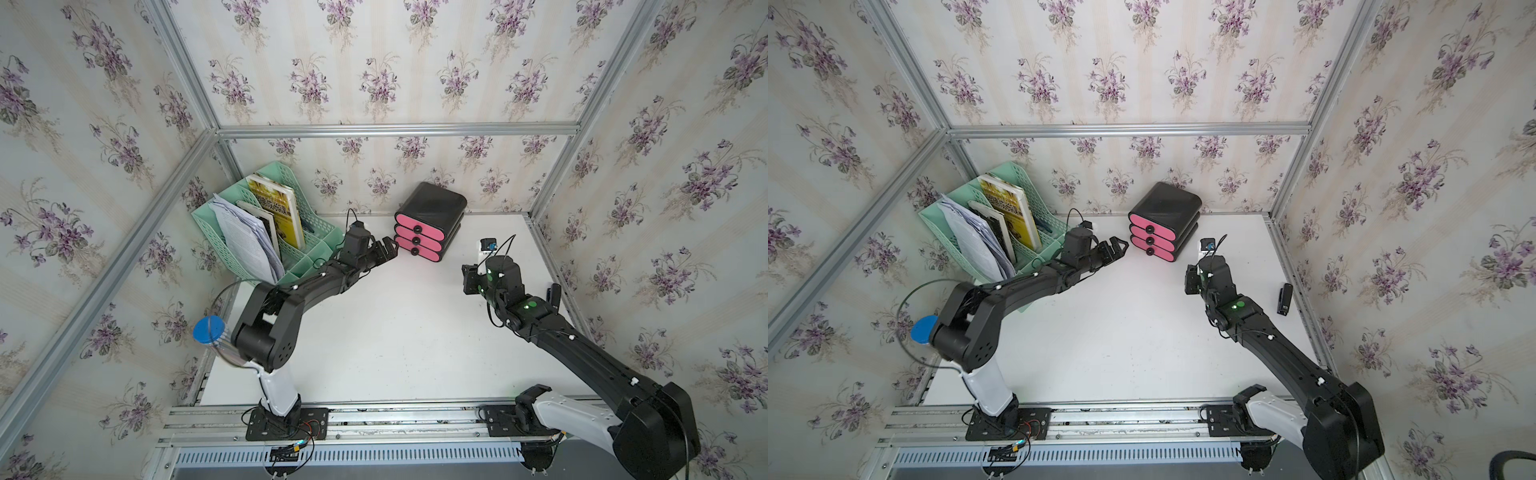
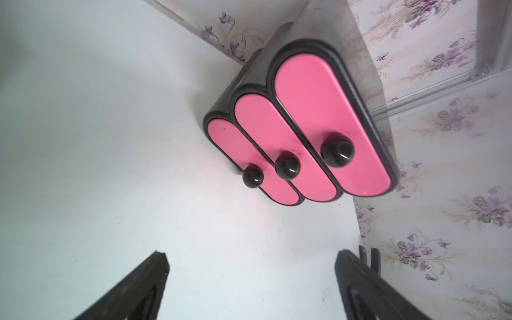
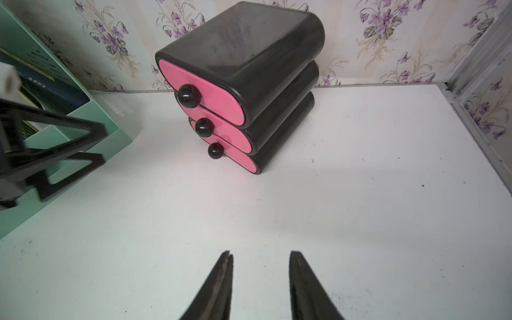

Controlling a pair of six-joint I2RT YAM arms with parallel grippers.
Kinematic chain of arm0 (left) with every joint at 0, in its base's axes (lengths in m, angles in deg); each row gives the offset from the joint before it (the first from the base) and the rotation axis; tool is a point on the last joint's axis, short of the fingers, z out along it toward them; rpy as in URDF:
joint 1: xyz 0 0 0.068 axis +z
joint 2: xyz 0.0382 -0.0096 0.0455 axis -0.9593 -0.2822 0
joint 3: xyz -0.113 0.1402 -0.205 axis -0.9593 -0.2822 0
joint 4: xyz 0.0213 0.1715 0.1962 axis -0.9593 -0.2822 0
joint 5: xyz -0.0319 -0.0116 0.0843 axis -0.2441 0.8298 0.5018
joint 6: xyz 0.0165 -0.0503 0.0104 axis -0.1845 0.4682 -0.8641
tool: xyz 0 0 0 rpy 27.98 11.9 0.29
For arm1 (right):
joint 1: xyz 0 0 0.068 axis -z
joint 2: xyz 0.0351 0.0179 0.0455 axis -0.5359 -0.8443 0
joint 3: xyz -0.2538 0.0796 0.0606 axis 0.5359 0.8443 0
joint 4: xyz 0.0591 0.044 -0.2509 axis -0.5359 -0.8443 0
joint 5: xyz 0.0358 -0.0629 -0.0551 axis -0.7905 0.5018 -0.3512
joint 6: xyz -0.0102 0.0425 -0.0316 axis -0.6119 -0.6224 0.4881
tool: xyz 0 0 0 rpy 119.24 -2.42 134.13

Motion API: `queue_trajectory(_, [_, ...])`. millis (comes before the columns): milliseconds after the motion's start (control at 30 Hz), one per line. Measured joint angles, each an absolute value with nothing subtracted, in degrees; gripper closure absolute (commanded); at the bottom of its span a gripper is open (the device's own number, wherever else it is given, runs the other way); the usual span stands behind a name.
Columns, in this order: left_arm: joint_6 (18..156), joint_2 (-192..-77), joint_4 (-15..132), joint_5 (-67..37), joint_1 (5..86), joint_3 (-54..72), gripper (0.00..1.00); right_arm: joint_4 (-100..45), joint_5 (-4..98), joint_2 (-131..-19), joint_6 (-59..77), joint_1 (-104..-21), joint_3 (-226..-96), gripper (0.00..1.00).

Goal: Place the wired earphones into the drawer by color
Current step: Reset both arms

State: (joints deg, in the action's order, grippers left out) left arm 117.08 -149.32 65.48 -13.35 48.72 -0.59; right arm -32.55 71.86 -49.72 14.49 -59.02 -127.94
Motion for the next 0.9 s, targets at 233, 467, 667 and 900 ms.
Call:
queue_trajectory(233, [106.5,-128.1,55.4,-2.4,48.5,-10.1,0.01,-29.6,75.9,-45.3,14.3,-59.0,-125.0,0.26])
queue_trajectory(467, [95.6,-113.1,48.5,6.4,47.3,-16.6,0.01,-27.8,78.3,-44.0,14.5,-59.0,-124.1,0.0])
queue_trajectory(667, [88.0,-101.9,45.8,13.7,47.1,-22.3,0.01,-26.4,79.4,-44.1,15.4,-59.0,-123.3,0.0])
queue_trajectory(900, [80.8,-95.7,46.3,19.7,47.1,-27.3,0.01,-20.4,79.7,-43.5,20.8,-59.0,-119.3,0.0])
